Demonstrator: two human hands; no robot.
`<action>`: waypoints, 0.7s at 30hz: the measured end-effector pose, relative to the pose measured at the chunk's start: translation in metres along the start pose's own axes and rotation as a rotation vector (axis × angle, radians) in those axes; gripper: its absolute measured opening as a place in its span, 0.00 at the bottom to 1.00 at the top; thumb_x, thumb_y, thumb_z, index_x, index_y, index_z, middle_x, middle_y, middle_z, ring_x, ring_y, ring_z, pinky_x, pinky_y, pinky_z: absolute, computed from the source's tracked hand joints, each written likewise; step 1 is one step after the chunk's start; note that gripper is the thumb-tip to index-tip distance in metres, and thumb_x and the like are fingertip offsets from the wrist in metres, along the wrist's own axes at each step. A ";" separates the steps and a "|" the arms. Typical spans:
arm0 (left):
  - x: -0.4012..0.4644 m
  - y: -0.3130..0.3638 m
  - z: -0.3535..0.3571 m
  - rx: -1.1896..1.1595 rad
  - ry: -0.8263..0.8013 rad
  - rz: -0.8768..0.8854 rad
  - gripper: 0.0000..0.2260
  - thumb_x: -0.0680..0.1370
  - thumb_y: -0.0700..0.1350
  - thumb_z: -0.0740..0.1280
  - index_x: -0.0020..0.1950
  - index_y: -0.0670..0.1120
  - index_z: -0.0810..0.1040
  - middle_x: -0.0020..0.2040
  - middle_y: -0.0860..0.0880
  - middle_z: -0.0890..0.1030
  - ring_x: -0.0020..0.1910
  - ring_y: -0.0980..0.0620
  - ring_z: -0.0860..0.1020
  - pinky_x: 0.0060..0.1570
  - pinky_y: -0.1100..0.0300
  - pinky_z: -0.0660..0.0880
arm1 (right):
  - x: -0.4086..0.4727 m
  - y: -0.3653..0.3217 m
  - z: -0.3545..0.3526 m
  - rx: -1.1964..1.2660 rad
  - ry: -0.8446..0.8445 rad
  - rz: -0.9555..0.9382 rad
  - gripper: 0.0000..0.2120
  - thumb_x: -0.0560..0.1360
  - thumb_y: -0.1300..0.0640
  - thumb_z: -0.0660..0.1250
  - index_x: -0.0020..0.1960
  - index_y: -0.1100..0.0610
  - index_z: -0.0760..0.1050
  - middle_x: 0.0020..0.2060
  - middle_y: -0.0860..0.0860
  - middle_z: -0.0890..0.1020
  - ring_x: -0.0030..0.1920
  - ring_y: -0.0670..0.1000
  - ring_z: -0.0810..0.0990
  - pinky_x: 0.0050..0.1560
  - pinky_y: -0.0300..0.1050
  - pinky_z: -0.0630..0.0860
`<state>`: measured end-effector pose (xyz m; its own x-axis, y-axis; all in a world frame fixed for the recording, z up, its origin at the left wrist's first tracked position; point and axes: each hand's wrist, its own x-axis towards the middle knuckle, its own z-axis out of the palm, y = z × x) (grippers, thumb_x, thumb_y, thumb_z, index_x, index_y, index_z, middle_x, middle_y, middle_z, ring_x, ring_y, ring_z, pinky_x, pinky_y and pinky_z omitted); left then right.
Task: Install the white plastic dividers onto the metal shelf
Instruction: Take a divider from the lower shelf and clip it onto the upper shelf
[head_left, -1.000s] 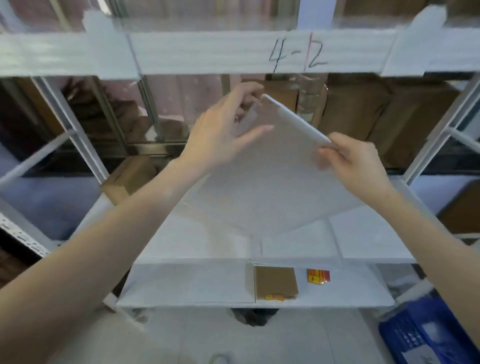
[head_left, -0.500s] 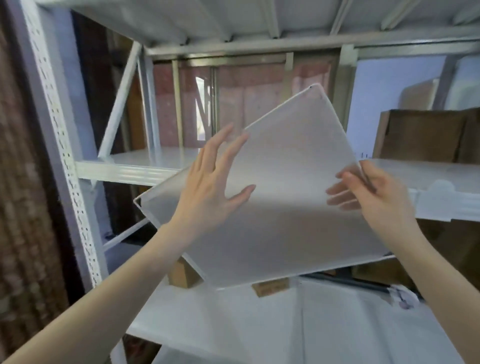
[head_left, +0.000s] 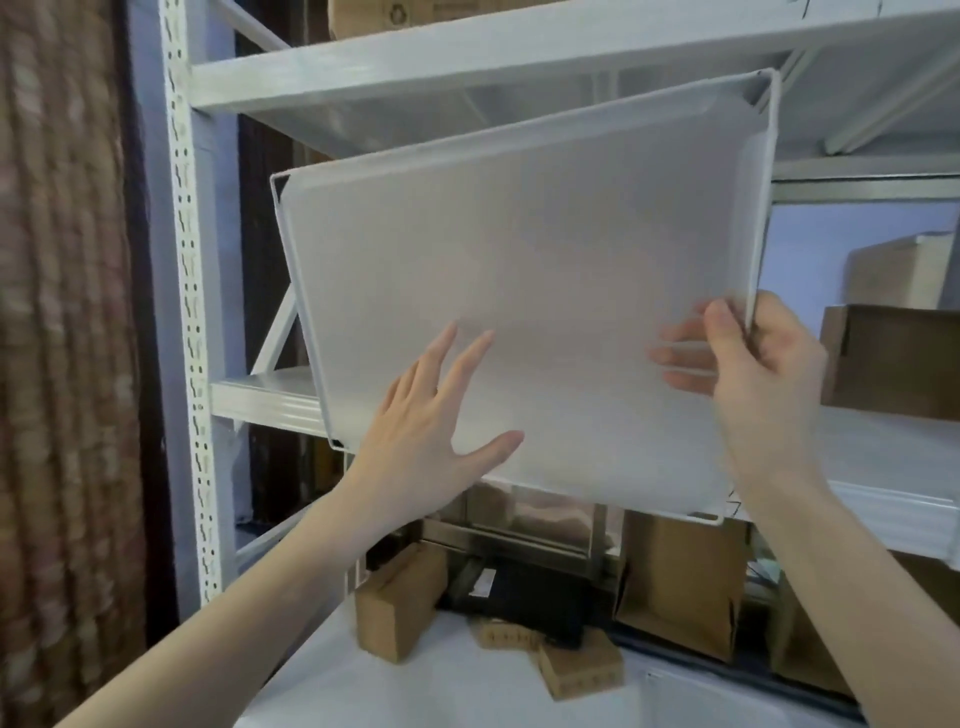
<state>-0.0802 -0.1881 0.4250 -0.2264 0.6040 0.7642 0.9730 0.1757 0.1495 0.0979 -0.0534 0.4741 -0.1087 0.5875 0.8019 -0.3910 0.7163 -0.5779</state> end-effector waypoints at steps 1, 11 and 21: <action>0.002 -0.003 0.000 0.006 -0.020 -0.004 0.36 0.73 0.66 0.60 0.75 0.60 0.44 0.78 0.54 0.45 0.76 0.51 0.52 0.71 0.52 0.53 | 0.003 -0.001 0.006 0.007 0.022 -0.005 0.09 0.79 0.58 0.57 0.42 0.49 0.72 0.36 0.50 0.82 0.34 0.48 0.85 0.32 0.41 0.80; 0.038 -0.025 0.007 -0.198 -0.090 -0.103 0.45 0.65 0.73 0.58 0.72 0.65 0.34 0.78 0.52 0.39 0.77 0.48 0.48 0.72 0.44 0.55 | 0.005 -0.004 0.074 0.212 0.108 0.035 0.09 0.80 0.57 0.56 0.58 0.56 0.72 0.44 0.49 0.83 0.41 0.51 0.86 0.40 0.45 0.82; 0.046 -0.058 0.004 -0.347 -0.095 -0.056 0.41 0.64 0.75 0.56 0.68 0.71 0.34 0.78 0.55 0.40 0.76 0.50 0.54 0.67 0.52 0.62 | -0.019 -0.018 0.107 0.225 -0.142 -0.053 0.15 0.79 0.59 0.56 0.63 0.48 0.72 0.57 0.51 0.82 0.56 0.49 0.82 0.53 0.47 0.80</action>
<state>-0.1475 -0.1668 0.4490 -0.2673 0.6730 0.6896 0.9122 -0.0539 0.4062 0.0088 -0.1177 0.4851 -0.2031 0.4814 0.8527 -0.5909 0.6341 -0.4987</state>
